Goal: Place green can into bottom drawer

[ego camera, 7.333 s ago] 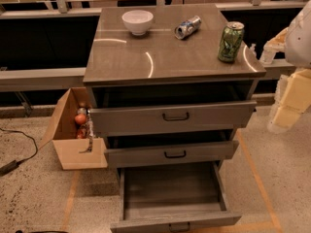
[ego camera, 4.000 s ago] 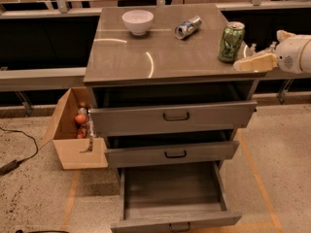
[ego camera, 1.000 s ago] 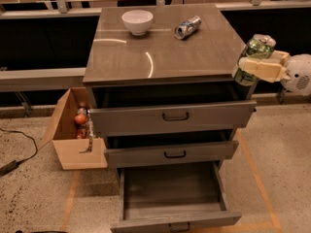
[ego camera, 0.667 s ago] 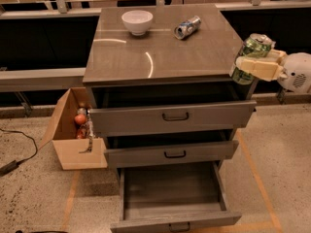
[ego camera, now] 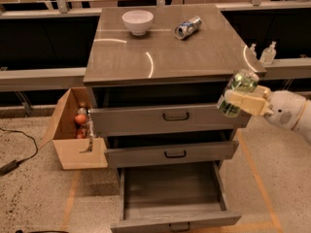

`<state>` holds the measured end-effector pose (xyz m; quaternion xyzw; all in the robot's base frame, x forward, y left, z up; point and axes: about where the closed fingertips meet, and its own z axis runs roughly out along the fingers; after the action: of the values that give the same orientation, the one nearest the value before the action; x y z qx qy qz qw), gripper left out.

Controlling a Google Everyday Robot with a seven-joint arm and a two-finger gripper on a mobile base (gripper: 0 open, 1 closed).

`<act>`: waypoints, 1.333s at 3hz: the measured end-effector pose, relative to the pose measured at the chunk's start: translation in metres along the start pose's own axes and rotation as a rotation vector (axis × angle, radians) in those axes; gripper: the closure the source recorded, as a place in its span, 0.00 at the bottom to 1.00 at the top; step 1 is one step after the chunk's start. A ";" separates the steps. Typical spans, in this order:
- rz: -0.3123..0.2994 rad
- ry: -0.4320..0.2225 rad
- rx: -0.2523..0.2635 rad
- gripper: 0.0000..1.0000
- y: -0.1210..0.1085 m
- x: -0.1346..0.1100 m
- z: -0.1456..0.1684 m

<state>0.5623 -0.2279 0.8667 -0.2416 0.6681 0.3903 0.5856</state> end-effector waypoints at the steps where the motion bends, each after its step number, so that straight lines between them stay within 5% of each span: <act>1: 0.024 0.005 -0.090 1.00 0.031 0.071 0.013; 2: -0.077 0.092 -0.119 1.00 0.044 0.162 0.031; 4: -0.069 0.079 -0.098 1.00 0.044 0.172 0.037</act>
Offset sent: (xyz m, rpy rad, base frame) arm -0.0632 0.0955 -0.2562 -0.2651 -0.0455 0.1536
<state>0.5161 -0.1493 0.7102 -0.3080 0.6621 0.3922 0.5594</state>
